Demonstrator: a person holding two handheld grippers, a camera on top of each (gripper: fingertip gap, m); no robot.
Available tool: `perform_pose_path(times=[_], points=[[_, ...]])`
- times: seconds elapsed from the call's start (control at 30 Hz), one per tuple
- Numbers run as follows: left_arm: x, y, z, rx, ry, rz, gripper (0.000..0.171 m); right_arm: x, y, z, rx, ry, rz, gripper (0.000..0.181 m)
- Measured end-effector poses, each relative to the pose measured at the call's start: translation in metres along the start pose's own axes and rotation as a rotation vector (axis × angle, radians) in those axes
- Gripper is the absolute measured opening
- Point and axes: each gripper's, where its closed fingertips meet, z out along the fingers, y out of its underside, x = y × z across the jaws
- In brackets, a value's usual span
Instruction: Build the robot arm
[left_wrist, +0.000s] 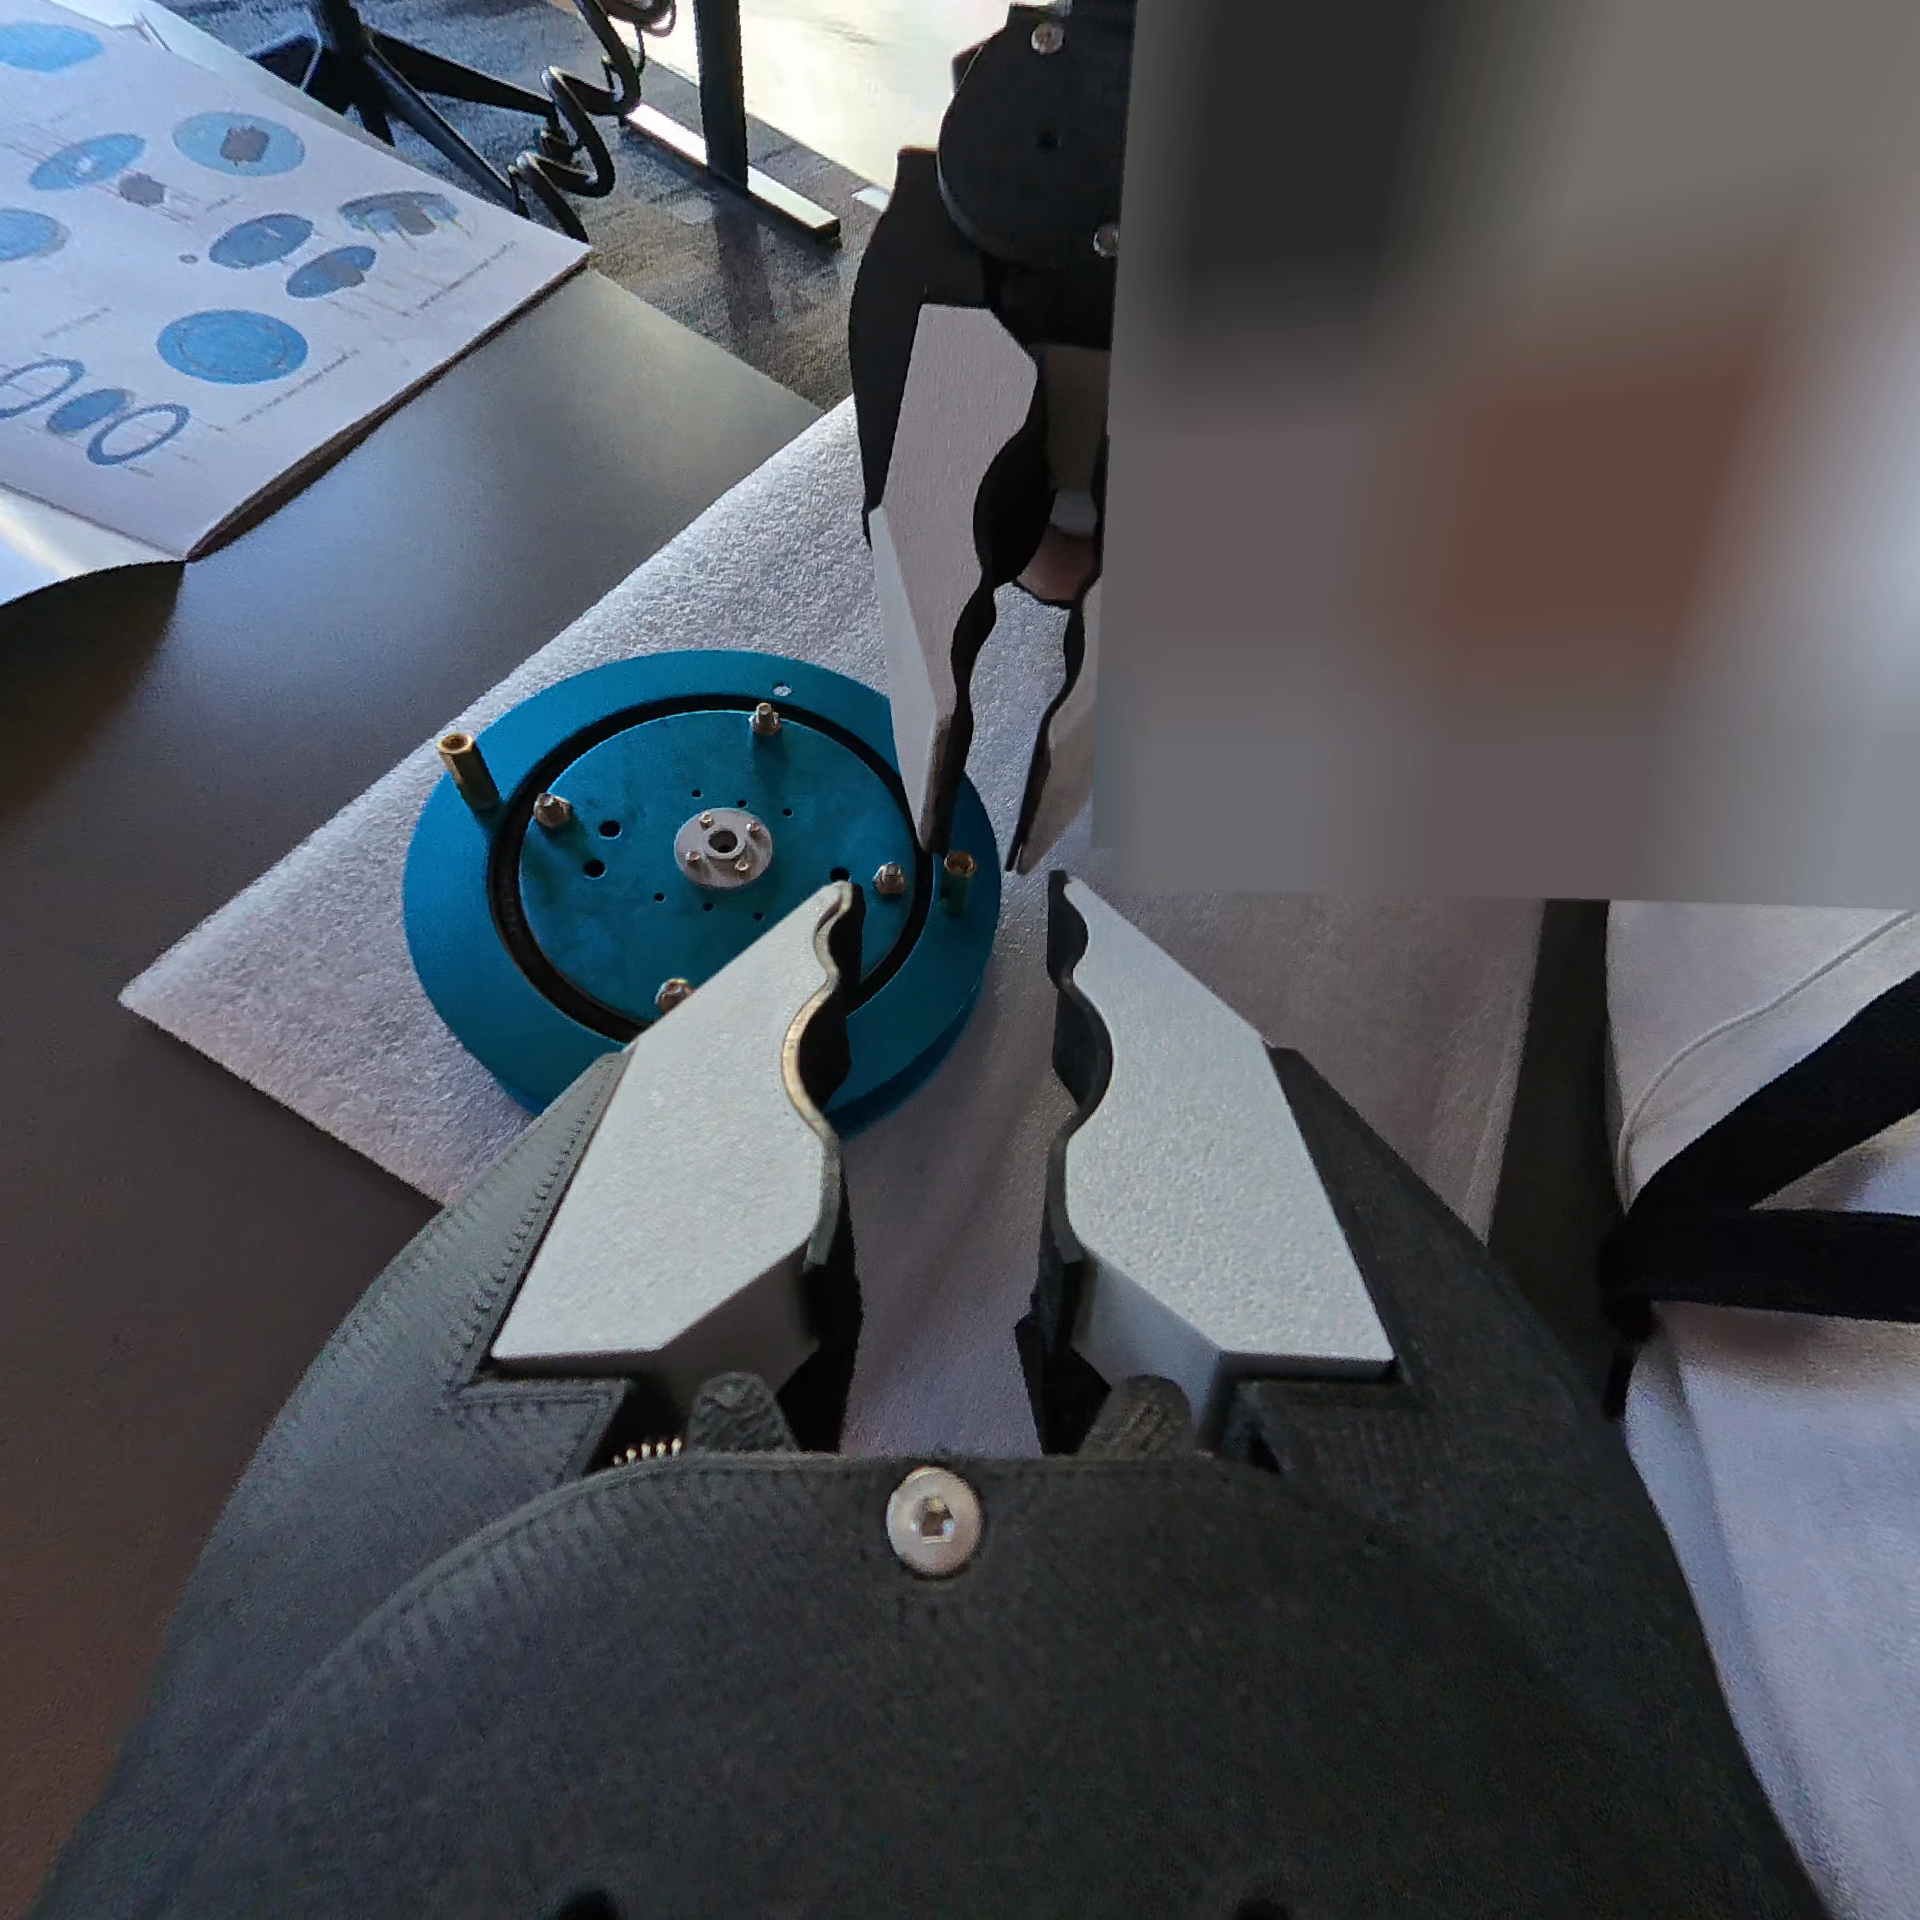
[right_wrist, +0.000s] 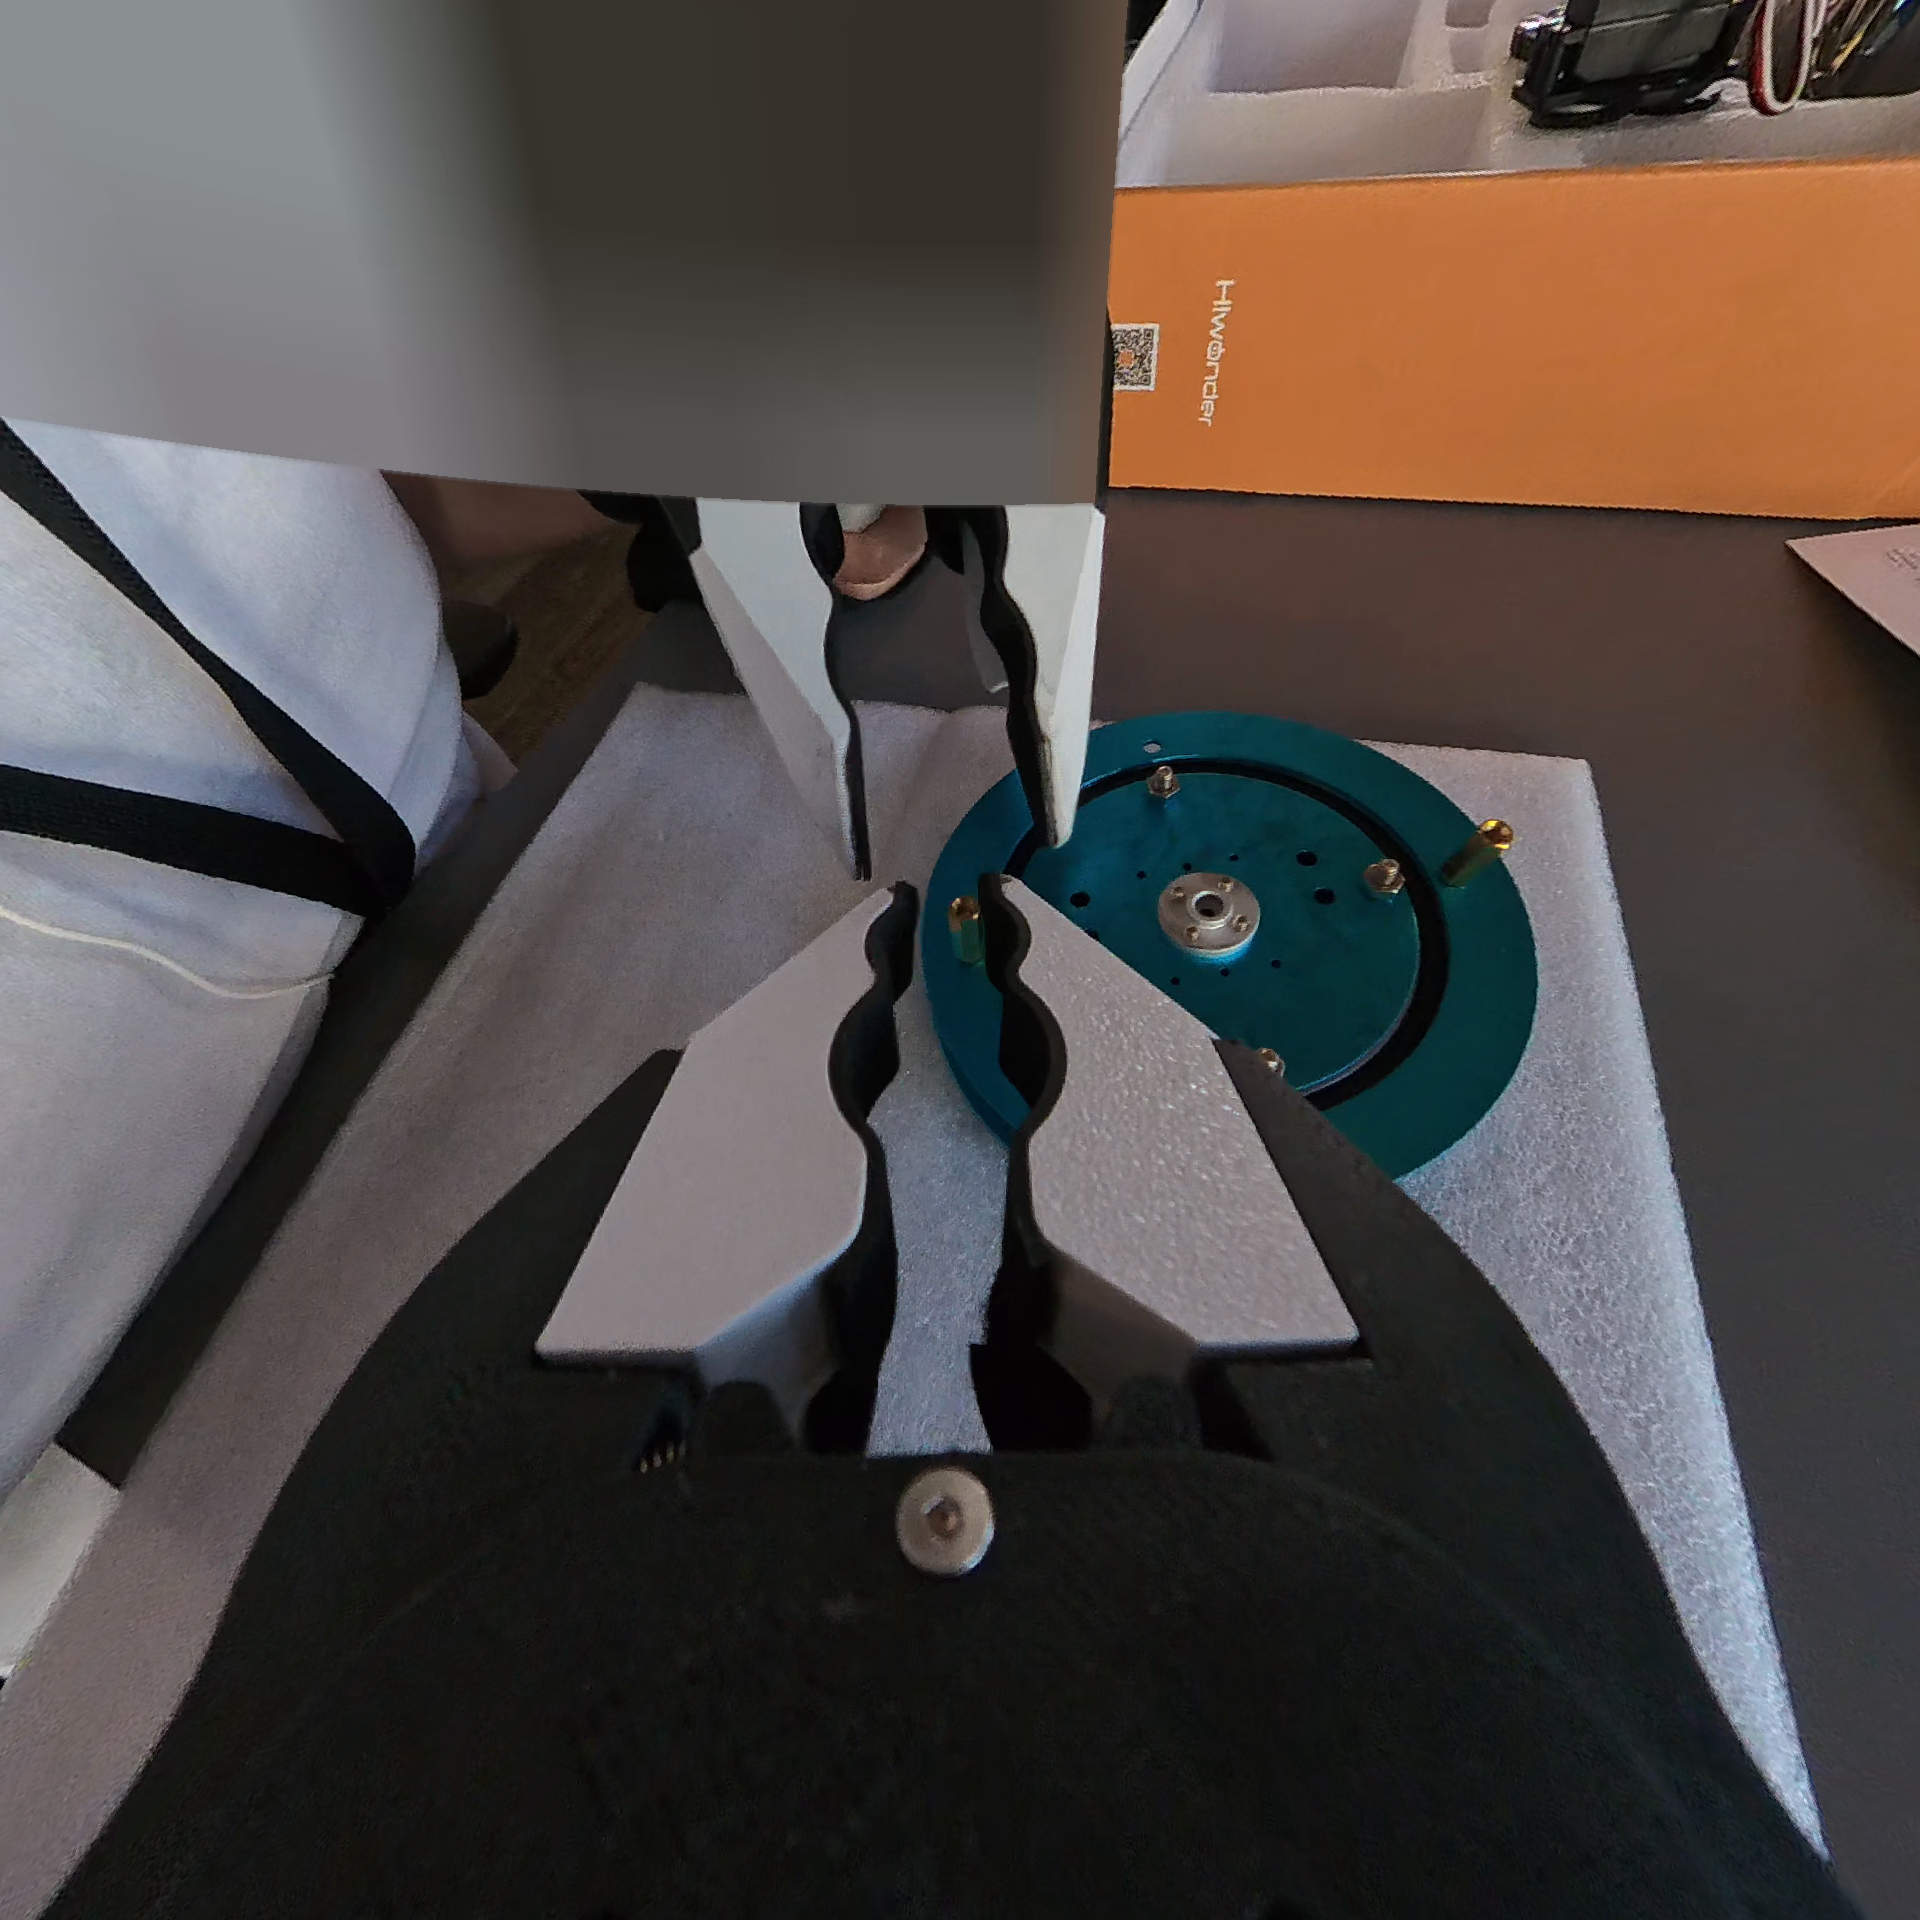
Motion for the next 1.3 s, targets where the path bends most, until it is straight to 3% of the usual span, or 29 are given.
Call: perform_pose_path(times=[0.13, 0.67, 0.83, 1.07, 1.2, 1.3], points=[[-0.006, 0.002, 0.005, -0.018, -0.047, 0.012, 0.035, 0.000, 0.005, 0.000, 0.001, -0.011, 0.013, 0.020], [-0.022, 0.010, 0.005, -0.060, -0.134, -0.004, 0.038, -0.006, 0.010, 0.000, -0.036, -0.003, 0.000, 0.021], [-0.015, 0.004, 0.004, -0.028, -0.094, -0.026, 0.040, -0.004, 0.007, 0.001, -0.020, 0.009, 0.009, 0.026], [-0.027, 0.009, 0.002, -0.055, -0.155, -0.026, 0.035, -0.008, 0.012, 0.000, -0.052, 0.010, 0.015, 0.026], [-0.017, 0.001, 0.000, -0.020, -0.092, -0.057, 0.043, -0.006, 0.007, -0.002, -0.019, 0.021, 0.032, 0.025], [-0.016, 0.002, 0.005, -0.042, -0.121, -0.020, 0.044, -0.003, 0.008, 0.000, -0.025, 0.026, 0.042, 0.024]])
